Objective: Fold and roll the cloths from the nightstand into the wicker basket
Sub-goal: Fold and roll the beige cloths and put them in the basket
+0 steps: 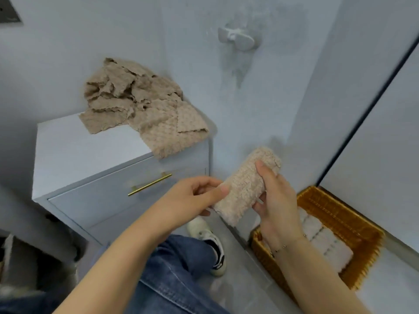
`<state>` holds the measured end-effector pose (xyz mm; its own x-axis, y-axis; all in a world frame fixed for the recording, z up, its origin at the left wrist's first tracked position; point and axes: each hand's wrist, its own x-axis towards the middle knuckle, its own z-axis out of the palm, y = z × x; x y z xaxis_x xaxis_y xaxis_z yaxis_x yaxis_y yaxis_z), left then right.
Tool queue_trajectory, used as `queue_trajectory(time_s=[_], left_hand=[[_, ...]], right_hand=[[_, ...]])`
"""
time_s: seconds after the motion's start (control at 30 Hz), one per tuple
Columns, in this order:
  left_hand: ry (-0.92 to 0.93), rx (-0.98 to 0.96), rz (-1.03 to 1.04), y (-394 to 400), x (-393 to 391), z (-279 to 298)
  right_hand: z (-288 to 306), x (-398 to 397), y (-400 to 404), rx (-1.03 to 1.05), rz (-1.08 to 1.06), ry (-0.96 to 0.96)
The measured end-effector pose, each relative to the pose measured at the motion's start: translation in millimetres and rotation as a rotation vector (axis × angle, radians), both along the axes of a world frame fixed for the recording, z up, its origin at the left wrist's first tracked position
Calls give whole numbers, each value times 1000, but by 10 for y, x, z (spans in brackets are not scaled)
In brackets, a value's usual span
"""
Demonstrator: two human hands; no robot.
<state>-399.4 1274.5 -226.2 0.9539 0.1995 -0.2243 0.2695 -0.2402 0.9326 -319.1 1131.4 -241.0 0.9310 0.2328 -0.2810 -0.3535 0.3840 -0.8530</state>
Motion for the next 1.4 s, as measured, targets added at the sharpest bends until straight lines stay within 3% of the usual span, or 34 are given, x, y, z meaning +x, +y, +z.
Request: queue_trajectory(time_s=[0.2,0.4,0.7,0.87,1.0,1.2,1.27,1.4], left_hand=[[84,62,-78,-581,535,-329],[196,333,-238,-1068,1185,-1081],[133,675,-438,-1239,1776,-2058],[214,893,-599,-1238,1713,-2563],[234,915,-661,-1146,1603,-2759],[310,888,-688,-1098,1555,-2892],[302,891,-678,-1102,1555,-2915],[285,887,-657,-1104,1533,-2940]], right_hand=[[-253,190,-819,-37,-218,61],[-805,693,-1379,-119,-308,134],[-2319,1560,-1478,-220,-238,310],[-3334,1732,-1384,-352,-86,465],[-3684,1717,-1241,-327,-86,597],[-3771,1754,-1110,-163,-37,621],[-3822,1754,-1071,-216,-46,597],[-3871,1735,-1006,-597,-105,511]])
